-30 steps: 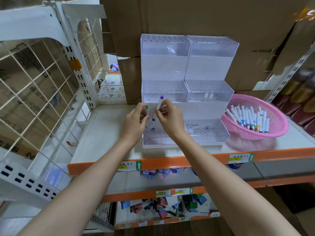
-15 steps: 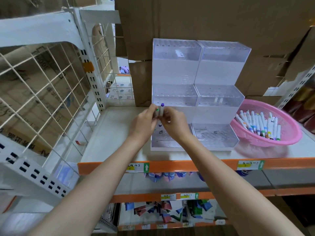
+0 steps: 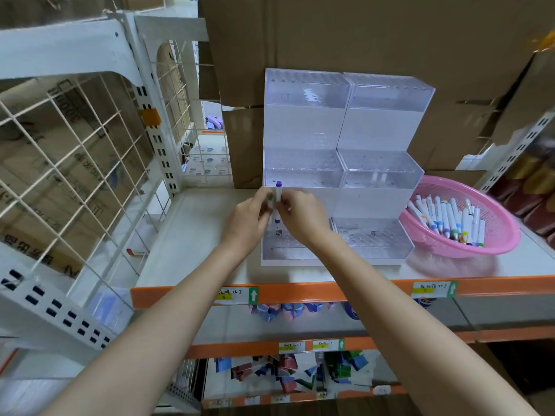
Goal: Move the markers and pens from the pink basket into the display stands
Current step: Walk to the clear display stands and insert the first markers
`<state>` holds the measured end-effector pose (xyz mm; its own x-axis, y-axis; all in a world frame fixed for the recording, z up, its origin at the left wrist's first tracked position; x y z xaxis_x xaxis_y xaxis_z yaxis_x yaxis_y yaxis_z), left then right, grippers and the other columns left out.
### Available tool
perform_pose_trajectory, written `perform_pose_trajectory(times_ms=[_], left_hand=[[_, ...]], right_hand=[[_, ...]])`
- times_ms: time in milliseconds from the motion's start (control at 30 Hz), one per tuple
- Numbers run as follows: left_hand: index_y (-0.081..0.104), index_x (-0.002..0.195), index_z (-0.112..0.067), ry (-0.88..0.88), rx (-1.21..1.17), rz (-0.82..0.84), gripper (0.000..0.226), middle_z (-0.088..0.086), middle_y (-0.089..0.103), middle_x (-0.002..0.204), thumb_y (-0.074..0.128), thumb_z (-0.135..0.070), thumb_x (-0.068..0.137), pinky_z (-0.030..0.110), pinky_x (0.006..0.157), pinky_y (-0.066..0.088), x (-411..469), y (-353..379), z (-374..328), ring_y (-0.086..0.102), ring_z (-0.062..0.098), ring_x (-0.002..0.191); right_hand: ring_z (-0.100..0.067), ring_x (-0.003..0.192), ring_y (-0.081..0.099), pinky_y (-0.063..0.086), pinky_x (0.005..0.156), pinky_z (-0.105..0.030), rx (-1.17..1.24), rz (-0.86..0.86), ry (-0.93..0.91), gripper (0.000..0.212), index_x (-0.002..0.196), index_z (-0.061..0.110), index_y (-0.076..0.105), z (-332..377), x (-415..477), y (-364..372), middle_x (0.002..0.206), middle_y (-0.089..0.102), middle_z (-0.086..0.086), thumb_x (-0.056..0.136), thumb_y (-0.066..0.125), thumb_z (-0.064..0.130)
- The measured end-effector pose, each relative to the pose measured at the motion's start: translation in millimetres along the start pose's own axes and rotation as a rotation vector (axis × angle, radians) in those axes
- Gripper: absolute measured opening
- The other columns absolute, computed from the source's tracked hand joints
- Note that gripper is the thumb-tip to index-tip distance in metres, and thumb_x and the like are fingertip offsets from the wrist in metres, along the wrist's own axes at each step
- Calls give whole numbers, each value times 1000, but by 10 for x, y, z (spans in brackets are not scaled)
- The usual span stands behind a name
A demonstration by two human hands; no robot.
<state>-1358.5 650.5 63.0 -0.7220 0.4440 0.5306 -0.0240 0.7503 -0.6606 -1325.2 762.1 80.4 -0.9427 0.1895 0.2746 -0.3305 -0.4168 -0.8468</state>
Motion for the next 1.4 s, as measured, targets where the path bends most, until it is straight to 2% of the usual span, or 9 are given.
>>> perform_pose_trajectory(times_ms=[100, 200, 367, 533, 600, 733, 967, 1200, 1400], left_hand=[[41, 108, -28, -2, 6, 5, 32, 8, 67, 87, 58, -10, 89, 44, 61, 52, 10, -10, 26, 64, 32, 74], [48, 112, -22, -3, 54, 38, 27, 7, 67, 88, 59, -11, 89, 44, 62, 53, 21, 5, 51, 64, 31, 76], [55, 110, -13, -21, 58, 20, 20, 6, 67, 90, 58, -12, 91, 42, 64, 53, 39, -57, -1, 64, 27, 77], [56, 115, -16, 0, 189, 12, 24, 3, 65, 97, 55, -15, 91, 37, 62, 52, 12, -138, -48, 61, 23, 86], [57, 118, -14, 73, 336, 29, 33, 6, 64, 98, 60, -10, 85, 36, 62, 49, 0, -141, -109, 60, 26, 90], [62, 107, -9, 192, 505, -5, 43, 8, 62, 91, 71, -3, 66, 35, 69, 49, -16, -168, -200, 61, 29, 81], [63, 113, -9, 165, 472, 40, 51, 12, 59, 106, 73, -2, 63, 36, 72, 50, -34, -202, -199, 61, 31, 87], [60, 119, -9, 122, 494, 101, 53, 18, 50, 132, 70, 0, 67, 41, 87, 49, -59, -193, -182, 56, 36, 111], [59, 121, -7, 109, 488, 140, 53, 20, 46, 137, 67, 2, 69, 43, 88, 49, -64, -215, -170, 57, 40, 108]], right_hand=[[-27, 84, 57, 35, 59, -31, -22, -2, 21, 19, 86, 14, 62, -14, 20, 0, 84, 64, -2, 96, 45, 17], [-27, 83, 57, 32, 60, -30, -17, -4, 36, 20, 86, 15, 63, -12, 18, -10, 79, 58, 0, 97, 46, 18], [-28, 84, 57, 33, 61, -30, -68, -34, 64, 20, 86, 13, 64, -44, 13, -16, 90, 64, -7, 96, 51, 24], [-31, 87, 60, 43, 64, -33, -70, 11, 87, 23, 92, 10, 68, -120, -13, 88, 95, 67, -9, 96, 54, 28], [-32, 88, 60, 37, 61, -31, -80, 13, 78, 21, 93, 11, 66, -104, -14, 91, 95, 67, -9, 97, 51, 27], [-33, 88, 59, 32, 61, -30, -177, 24, 30, 20, 94, 13, 61, -39, -30, 104, 95, 66, -9, 99, 46, 25], [-30, 90, 59, 34, 63, -30, -189, 2, 46, 18, 96, 14, 63, -17, -27, 111, 96, 66, -7, 98, 48, 24], [-32, 96, 59, 34, 65, -29, -198, 71, 44, 19, 99, 12, 63, -47, 0, 143, 103, 66, -9, 98, 49, 25], [-32, 94, 61, 38, 64, -30, -193, 58, 73, 19, 94, 13, 66, -71, 8, 181, 100, 67, -9, 95, 52, 26]])
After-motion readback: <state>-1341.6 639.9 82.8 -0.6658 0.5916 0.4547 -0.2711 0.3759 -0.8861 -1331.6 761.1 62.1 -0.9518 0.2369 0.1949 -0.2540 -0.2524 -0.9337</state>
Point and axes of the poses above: each hand's wrist, its own x-axis towards the middle knuckle, its own y-axis out of the palm, z = x × y, the point moved 7 cm from there along x, towards the middle knuckle
